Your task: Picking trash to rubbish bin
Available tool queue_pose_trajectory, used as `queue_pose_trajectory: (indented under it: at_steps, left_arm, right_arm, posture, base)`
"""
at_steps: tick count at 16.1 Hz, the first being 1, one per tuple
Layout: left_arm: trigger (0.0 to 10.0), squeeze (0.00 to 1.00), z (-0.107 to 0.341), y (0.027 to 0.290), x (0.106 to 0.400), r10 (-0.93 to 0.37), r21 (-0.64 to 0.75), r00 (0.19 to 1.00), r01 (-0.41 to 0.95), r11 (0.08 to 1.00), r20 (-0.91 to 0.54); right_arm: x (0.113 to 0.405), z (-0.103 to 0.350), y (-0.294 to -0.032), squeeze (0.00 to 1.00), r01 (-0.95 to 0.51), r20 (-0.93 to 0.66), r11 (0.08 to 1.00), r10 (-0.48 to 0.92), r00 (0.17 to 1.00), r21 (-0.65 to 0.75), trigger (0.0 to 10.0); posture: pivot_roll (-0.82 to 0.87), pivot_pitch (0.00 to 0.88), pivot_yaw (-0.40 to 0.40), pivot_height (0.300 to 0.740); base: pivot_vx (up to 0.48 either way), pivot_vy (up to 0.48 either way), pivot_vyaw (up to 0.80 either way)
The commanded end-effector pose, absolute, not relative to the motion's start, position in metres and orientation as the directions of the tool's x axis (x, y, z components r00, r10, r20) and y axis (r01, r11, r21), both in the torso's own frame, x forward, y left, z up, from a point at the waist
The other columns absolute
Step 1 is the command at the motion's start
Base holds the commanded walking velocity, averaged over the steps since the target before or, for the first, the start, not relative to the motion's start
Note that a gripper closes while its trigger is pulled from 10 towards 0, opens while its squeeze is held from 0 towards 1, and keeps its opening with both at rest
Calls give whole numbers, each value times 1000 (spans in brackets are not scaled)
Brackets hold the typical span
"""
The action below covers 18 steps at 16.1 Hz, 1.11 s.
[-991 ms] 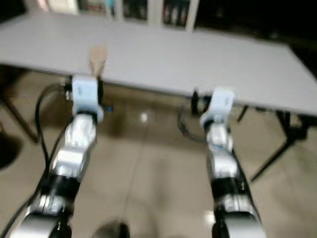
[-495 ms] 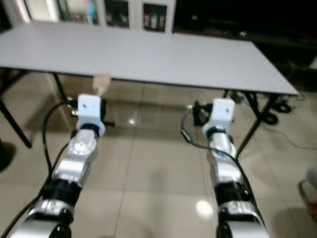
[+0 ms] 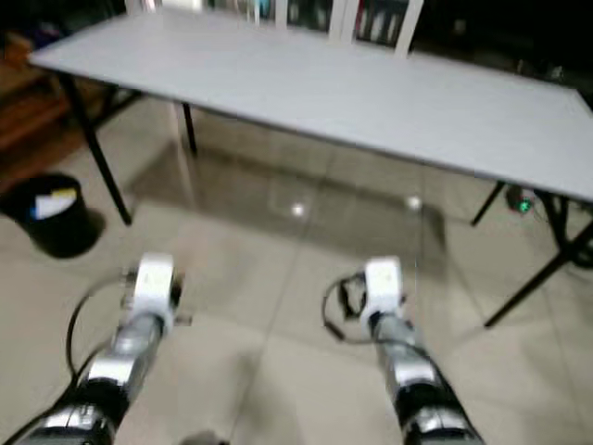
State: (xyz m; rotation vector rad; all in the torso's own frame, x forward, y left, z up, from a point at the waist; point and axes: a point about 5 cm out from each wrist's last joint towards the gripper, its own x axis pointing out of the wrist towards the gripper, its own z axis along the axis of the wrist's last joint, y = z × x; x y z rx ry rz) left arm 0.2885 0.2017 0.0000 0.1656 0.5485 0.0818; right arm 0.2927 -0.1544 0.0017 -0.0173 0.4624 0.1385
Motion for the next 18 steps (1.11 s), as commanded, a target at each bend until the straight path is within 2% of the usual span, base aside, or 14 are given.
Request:
queue_pose_trajectory:
  at_steps: [1,3,7,9,12,18]
  left_arm:
    - [10000,0,-6,192,287,105,176,838,-11,984,-535]
    - [10000,0,-23,193,271,109,158,778,-12,987,-619]
    - [10000,0,-48,196,241,121,160,696,-9,987,-708]
    - [10000,0,-64,199,218,137,179,627,4,984,-767]
    - [10000,0,-80,204,189,164,209,531,26,978,-831]
    - [10000,0,-83,201,183,168,214,521,29,976,-837]
  right_arm:
    - [278,-15,-166,0,-121,-520,993,108,847,9,10000]
    - [251,-41,-160,0,-181,-640,982,169,750,46,10000]
    - [230,-58,-163,0,-157,-716,986,143,683,48,10000]
    - [212,-70,-169,0,-139,-771,990,100,629,16,10000]
    - [196,-78,-175,0,-97,-800,995,51,597,-9,10000]
    - [193,-80,-177,0,-96,-808,995,41,588,-20,10000]
  posture:
    - [0,43,-100,740]
    - [6,42,-102,740]
    - [8,40,-101,740]
    - [12,38,-106,740]
    - [12,38,-105,740]
    - [15,38,-109,740]
  base:
    - [0,0,0]
    - [0,0,0]
    - [0,0,0]
    - [124,0,0]
    - [305,0,800]
    - [296,0,800]
